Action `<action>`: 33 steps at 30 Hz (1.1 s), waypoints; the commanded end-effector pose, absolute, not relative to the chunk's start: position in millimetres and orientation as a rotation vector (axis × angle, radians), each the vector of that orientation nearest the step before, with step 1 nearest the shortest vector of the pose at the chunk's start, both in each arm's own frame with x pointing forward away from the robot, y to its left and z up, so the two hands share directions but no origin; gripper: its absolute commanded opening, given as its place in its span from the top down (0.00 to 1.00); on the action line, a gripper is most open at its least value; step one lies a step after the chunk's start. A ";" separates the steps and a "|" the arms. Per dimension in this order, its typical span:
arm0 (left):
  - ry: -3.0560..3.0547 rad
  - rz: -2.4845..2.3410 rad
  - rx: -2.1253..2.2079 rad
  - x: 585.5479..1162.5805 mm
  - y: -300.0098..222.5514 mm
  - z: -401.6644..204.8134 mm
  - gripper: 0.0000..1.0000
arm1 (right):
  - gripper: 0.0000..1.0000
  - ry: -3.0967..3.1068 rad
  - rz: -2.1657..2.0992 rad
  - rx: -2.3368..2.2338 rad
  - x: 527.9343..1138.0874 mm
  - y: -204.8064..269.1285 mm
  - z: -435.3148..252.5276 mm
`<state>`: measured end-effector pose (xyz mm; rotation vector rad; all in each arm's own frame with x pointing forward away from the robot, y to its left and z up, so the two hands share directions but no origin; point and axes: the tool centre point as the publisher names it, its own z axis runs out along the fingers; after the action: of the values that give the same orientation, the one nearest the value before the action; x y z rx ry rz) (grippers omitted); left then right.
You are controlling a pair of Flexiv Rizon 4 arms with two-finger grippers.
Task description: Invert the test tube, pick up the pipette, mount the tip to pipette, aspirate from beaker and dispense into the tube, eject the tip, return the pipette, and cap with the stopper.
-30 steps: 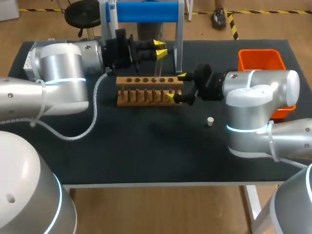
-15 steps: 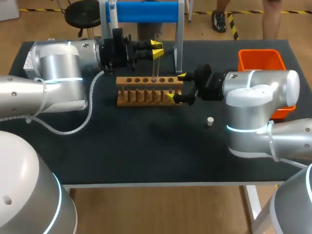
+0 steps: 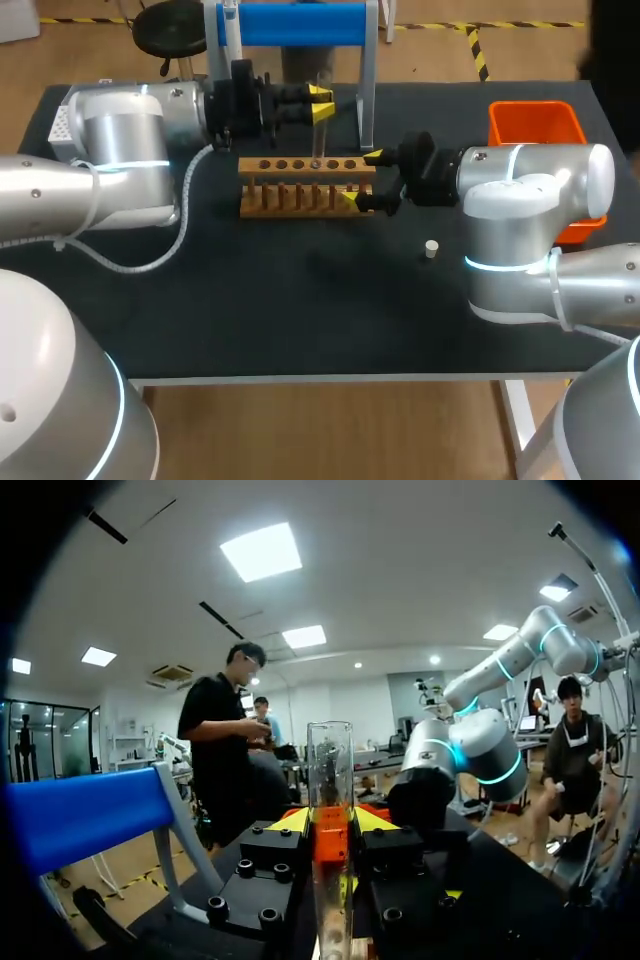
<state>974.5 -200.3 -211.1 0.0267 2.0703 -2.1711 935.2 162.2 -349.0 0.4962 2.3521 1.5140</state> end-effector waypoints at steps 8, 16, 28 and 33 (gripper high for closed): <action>2.075 -2.187 0.004 988.3 -197.2 -221.7 1.00 | 0.00 2.351 1.512 0.497 934.7 162.3 -349.3; 2.067 -2.192 -0.025 992.5 -194.3 -228.7 1.00 | 0.00 2.351 1.512 0.497 934.7 162.3 -349.3; 2.072 -2.198 -0.096 995.0 -193.5 -240.6 1.00 | 0.00 2.351 1.512 0.497 934.7 162.3 -349.3; 2.081 -2.196 -0.141 997.7 -194.2 -244.8 1.00 | 0.00 2.351 1.512 0.497 934.7 162.3 -349.3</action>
<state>994.8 -191.8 -243.0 -0.1324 2.0797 -2.1945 935.2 162.2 -349.0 0.4961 2.3521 1.5141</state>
